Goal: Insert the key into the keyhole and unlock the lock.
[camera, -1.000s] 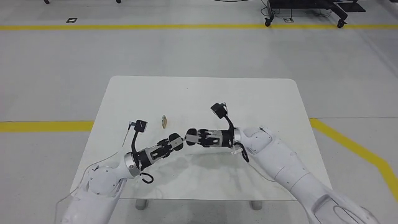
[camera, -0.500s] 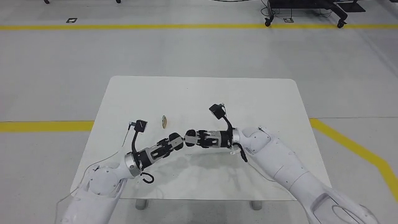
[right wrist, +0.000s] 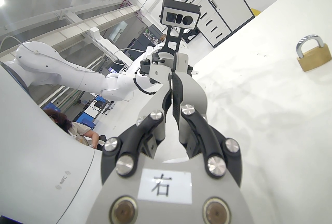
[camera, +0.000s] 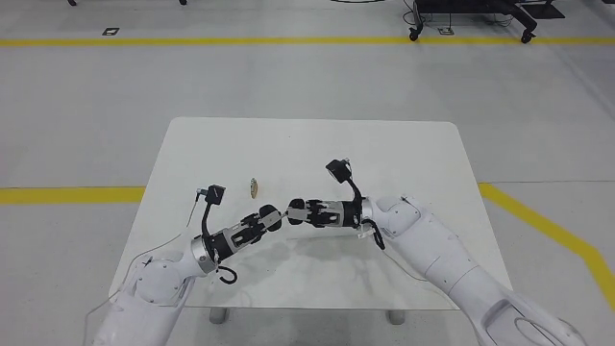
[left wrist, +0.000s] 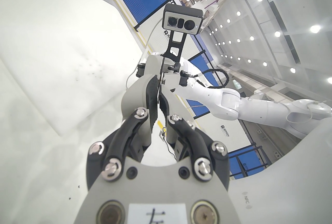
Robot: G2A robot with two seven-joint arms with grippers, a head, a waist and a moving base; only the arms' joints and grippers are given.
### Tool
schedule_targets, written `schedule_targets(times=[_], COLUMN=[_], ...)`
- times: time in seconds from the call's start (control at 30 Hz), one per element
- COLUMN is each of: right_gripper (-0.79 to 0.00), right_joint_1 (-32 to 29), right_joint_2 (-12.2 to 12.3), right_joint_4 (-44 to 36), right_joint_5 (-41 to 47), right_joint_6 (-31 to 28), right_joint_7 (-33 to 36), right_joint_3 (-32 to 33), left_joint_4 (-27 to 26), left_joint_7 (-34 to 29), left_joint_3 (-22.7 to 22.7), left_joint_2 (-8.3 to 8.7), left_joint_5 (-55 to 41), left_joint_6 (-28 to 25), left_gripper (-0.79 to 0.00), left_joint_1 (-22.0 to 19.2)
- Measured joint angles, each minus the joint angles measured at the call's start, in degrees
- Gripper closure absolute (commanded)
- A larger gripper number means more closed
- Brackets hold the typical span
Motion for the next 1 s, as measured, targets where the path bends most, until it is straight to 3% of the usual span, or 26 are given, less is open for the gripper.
schedule_targets(times=[0.57, 0.6, 0.63, 0.67, 0.8, 0.93, 1.0], right_gripper=[0.000, 0.000, 0.000, 0.000, 0.000, 0.000, 0.000], right_joint_1=[0.63, 0.65, 0.67, 0.70, 0.85, 0.96, 0.99], right_joint_2=[-0.41, -0.44, -0.47, -0.50, -0.62, -0.69, -0.72], right_joint_4=[1.17, 1.19, 1.22, 1.25, 1.43, 1.52, 1.55], right_joint_5=[0.60, 0.58, 0.58, 0.58, 0.76, 0.88, 0.92], right_joint_6=[0.00, 0.00, 0.00, 0.00, 0.00, 0.00, 0.00], right_joint_7=[0.00, 0.00, 0.00, 0.00, 0.00, 0.00, 0.00], right_joint_3=[-0.73, -0.77, -0.82, -0.88, -1.09, -1.17, -1.19], left_joint_4=[0.06, 0.08, 0.08, 0.08, 0.06, 0.08, 0.06], left_joint_7=[0.29, 0.31, 0.34, 0.39, 0.62, 0.74, 0.75], left_joint_3=[1.12, 1.16, 1.21, 1.23, 1.36, 1.44, 1.48], left_joint_2=[0.46, 0.48, 0.52, 0.54, 0.65, 0.76, 0.83], left_joint_5=[-0.09, -0.16, -0.21, -0.25, -0.48, -0.51, -0.40], left_joint_6=[-0.38, -0.35, -0.30, -0.27, -0.25, -0.25, -0.25], left_gripper=[0.000, -0.043, -0.157, -0.212, -0.179, 0.000, 0.000], left_joint_1=[0.02, 0.01, -0.01, -0.01, -0.02, -0.06, -0.10])
